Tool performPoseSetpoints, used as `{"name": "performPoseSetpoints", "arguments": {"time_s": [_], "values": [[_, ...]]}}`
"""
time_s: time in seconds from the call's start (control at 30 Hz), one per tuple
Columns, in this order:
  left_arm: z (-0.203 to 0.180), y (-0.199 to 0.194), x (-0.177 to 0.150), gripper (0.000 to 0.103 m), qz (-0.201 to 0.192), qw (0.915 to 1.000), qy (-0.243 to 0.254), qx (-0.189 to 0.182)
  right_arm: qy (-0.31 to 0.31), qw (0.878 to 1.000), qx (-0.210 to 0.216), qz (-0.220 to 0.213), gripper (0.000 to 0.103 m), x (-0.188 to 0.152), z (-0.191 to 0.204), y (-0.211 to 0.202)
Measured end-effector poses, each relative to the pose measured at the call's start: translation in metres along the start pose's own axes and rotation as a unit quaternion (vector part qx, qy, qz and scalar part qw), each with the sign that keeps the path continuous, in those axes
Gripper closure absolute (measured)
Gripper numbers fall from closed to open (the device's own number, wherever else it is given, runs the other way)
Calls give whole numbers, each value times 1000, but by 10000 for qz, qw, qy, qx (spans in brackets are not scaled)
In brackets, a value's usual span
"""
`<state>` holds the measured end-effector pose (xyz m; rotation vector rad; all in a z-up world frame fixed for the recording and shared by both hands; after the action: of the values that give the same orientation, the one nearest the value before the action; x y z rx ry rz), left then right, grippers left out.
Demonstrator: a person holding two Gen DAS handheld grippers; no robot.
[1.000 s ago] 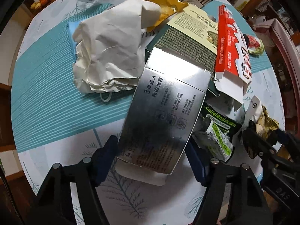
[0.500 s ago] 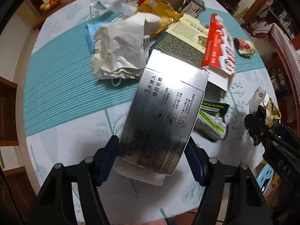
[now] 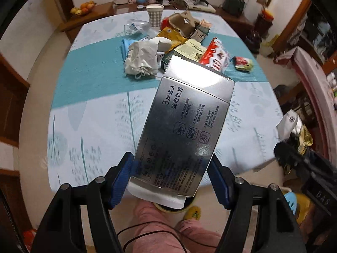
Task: Collect trash
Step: 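Carry the silver box and yellow-black wrapper down toward the black trash bin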
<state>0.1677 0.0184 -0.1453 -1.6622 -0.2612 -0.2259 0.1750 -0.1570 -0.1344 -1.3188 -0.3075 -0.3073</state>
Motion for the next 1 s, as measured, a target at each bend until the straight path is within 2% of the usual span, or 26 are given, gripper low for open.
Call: {"name": "performPoseSetpoints", "arguments": {"time_s": [0.27,0.53,0.77,1.0], "values": [[-9,-20,-84,35,-210,9979,-595,-134,-780,9962,344,171,46,-63,3,-30],[-9,7,-153,35,183,9969,-769,20,-872,9915,615,747,46,-133,0,-9],[5,66,-201,35,700,9924,-1012,16,-619,9869,677,1325,46,-195,-2,41],[22,147,-224,34,927,9907,-1000,-16,-281,9881,550,1408,45,-230,-12,105]]}}
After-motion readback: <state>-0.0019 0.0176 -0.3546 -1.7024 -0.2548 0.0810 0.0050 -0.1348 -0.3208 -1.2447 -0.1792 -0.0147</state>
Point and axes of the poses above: each gripper's, at about its wrist camera, not at the fingertips, and y roughly the way its jaws point, z to its left, x to its top, the point moved 9 cm from there along y, roughly the way its jaws point, and after that the axes turned 1 degree about z, right-handed, at the moved point
